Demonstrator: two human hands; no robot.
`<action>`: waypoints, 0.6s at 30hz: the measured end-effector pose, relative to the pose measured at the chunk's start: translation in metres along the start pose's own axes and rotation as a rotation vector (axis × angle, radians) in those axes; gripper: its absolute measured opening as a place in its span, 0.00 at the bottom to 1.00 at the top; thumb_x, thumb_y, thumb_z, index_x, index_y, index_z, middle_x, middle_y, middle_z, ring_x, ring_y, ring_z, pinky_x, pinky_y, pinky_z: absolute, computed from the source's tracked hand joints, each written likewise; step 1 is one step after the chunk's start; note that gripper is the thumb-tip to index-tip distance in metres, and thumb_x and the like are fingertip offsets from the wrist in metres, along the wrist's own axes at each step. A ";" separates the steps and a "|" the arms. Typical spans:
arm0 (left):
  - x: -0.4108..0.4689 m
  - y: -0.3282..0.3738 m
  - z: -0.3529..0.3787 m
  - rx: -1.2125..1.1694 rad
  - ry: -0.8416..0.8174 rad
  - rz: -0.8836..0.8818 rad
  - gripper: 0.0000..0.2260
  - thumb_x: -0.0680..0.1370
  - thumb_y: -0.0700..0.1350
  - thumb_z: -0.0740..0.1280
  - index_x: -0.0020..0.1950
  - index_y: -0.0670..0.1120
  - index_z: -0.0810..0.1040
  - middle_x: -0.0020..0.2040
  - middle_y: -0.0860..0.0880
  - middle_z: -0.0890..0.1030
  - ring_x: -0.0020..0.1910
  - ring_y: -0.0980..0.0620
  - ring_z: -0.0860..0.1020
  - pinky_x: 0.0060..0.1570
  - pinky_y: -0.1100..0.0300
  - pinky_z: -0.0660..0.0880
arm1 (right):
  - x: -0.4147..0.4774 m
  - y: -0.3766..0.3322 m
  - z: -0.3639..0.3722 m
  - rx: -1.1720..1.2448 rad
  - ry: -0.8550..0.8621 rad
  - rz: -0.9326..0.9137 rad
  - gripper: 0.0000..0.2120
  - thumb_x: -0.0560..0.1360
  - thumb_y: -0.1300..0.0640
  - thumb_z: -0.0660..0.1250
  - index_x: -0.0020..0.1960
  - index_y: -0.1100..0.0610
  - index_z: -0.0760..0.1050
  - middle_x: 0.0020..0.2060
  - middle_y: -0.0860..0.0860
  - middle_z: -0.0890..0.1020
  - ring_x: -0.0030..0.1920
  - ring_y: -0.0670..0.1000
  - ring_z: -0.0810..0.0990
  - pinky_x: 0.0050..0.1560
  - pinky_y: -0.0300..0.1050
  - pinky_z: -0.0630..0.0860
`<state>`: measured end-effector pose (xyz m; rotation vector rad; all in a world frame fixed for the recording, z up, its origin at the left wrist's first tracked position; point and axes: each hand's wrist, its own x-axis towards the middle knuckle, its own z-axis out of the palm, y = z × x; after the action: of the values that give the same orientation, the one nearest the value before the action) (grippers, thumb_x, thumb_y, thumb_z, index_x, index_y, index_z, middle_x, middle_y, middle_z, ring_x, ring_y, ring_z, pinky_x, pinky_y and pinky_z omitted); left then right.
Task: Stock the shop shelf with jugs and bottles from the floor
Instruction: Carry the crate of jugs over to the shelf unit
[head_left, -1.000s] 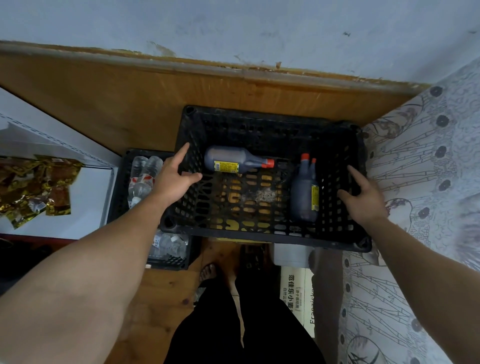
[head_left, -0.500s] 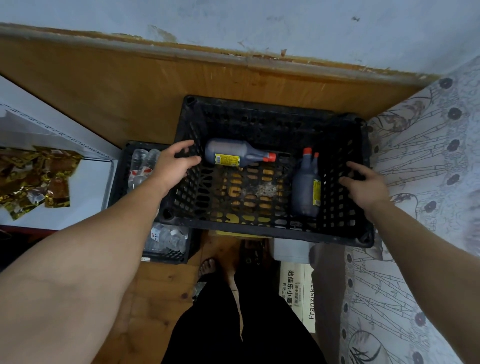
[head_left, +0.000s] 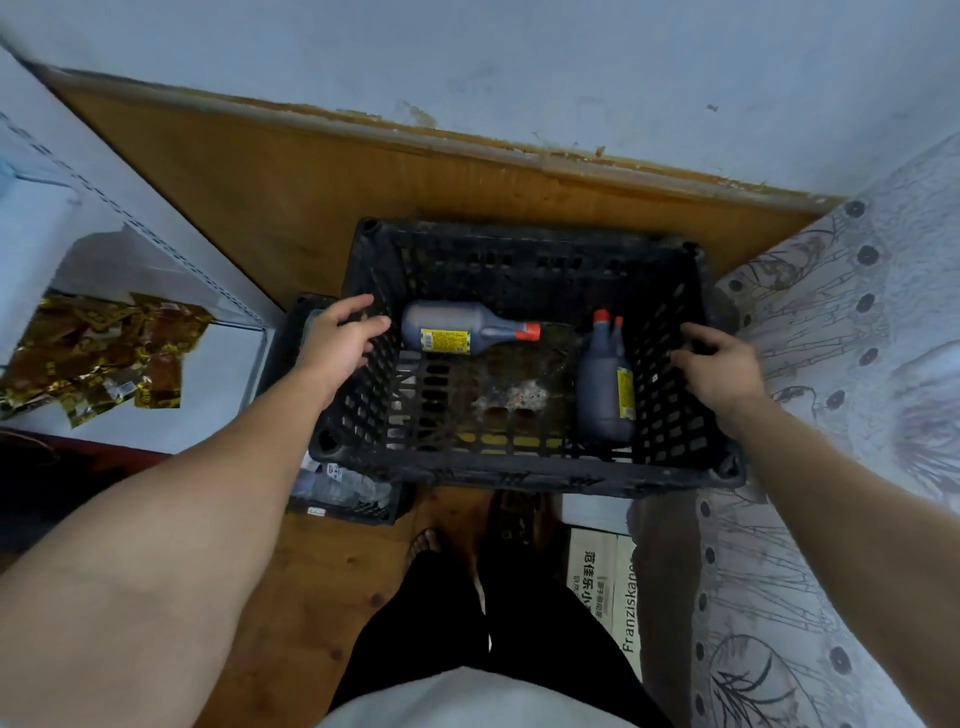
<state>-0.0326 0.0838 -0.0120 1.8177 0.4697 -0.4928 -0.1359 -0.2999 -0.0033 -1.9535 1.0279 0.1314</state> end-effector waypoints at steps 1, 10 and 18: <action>-0.008 -0.002 -0.009 -0.017 0.021 0.008 0.20 0.77 0.47 0.70 0.69 0.52 0.74 0.65 0.46 0.76 0.45 0.52 0.76 0.45 0.58 0.73 | -0.005 -0.006 0.002 -0.003 -0.006 -0.011 0.21 0.75 0.57 0.69 0.67 0.48 0.75 0.57 0.52 0.81 0.50 0.53 0.81 0.59 0.54 0.78; -0.080 -0.029 -0.093 -0.140 0.208 0.019 0.20 0.77 0.48 0.69 0.68 0.52 0.74 0.64 0.47 0.77 0.52 0.48 0.78 0.44 0.62 0.73 | -0.056 -0.068 0.031 -0.101 -0.142 -0.162 0.21 0.74 0.57 0.69 0.67 0.48 0.75 0.60 0.51 0.80 0.57 0.54 0.79 0.63 0.55 0.75; -0.158 -0.077 -0.147 -0.261 0.448 -0.047 0.17 0.77 0.50 0.67 0.67 0.53 0.76 0.63 0.46 0.78 0.48 0.50 0.77 0.42 0.62 0.72 | -0.086 -0.098 0.085 -0.177 -0.352 -0.330 0.21 0.75 0.59 0.69 0.67 0.52 0.75 0.58 0.52 0.80 0.56 0.55 0.79 0.63 0.54 0.75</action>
<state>-0.1915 0.2344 0.0543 1.6613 0.8427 -0.0437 -0.0983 -0.1592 0.0510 -2.1343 0.4713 0.3759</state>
